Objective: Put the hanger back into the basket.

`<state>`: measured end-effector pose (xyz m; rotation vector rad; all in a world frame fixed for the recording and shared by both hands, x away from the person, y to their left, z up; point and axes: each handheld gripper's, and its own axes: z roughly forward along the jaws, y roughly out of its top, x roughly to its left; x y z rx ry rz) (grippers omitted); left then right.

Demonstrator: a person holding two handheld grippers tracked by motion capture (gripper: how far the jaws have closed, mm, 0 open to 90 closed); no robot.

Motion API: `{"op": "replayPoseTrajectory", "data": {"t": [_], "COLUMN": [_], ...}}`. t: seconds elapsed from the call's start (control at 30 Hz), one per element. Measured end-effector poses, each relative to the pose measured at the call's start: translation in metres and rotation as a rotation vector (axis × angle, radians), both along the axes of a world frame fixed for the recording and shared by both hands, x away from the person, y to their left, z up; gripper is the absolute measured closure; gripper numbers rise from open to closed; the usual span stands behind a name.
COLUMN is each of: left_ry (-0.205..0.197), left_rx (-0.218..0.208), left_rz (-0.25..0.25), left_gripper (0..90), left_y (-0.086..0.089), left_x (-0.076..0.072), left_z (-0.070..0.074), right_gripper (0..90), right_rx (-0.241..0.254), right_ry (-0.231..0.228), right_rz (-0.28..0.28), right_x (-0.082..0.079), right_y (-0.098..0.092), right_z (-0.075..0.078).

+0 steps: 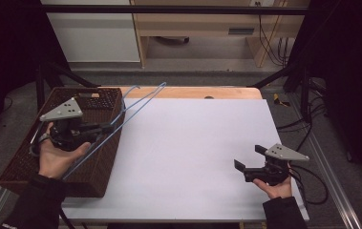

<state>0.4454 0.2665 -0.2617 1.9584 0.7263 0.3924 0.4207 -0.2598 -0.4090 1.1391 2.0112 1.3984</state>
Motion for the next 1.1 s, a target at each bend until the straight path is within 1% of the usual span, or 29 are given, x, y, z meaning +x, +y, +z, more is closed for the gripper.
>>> {"op": "replayPoseTrajectory", "data": {"t": [0.07,0.17,0.3,0.43,0.57,0.7,0.83,1.0,1.1], "left_ry": [-0.001,-0.004,-0.011,-0.013,-0.015,-0.013,-0.012,-0.007,-0.001], "left_rx": [-0.005,0.001,0.020,0.025,0.011,0.012,0.002,0.010,0.003], "left_rz": [0.005,0.017,0.022,0.029,0.040,0.059,0.079,0.098,0.111], "left_gripper": [87.0,87.0,87.0,87.0,86.9,86.9,86.9,86.9,86.9], "left_y": [0.007,0.015,0.026,0.036,0.050,0.064,0.080,0.096,0.104], "left_x": [0.001,0.003,0.005,0.007,0.009,0.011,0.014,0.017,0.019], "left_z": [0.003,0.006,0.009,0.010,0.011,0.012,0.013,0.012,0.010], "right_gripper": [2.3,2.2,2.2,2.2,2.2,2.2,2.2,2.1,2.1], "right_rx": [0.000,-0.001,0.000,0.001,-0.001,-0.002,0.000,-0.003,-0.004], "right_ry": [-0.001,0.000,-0.002,-0.006,-0.004,-0.005,-0.002,-0.002,-0.002], "right_rz": [0.000,0.000,-0.001,-0.002,-0.001,-0.002,-0.002,-0.005,-0.005], "right_x": [0.000,0.000,0.000,0.000,0.000,0.000,0.000,0.000,0.001], "right_y": [0.000,0.000,-0.001,-0.001,-0.001,-0.001,-0.001,-0.002,-0.002], "right_z": [0.000,0.000,0.000,0.000,0.000,0.000,0.000,0.000,-0.001]}}
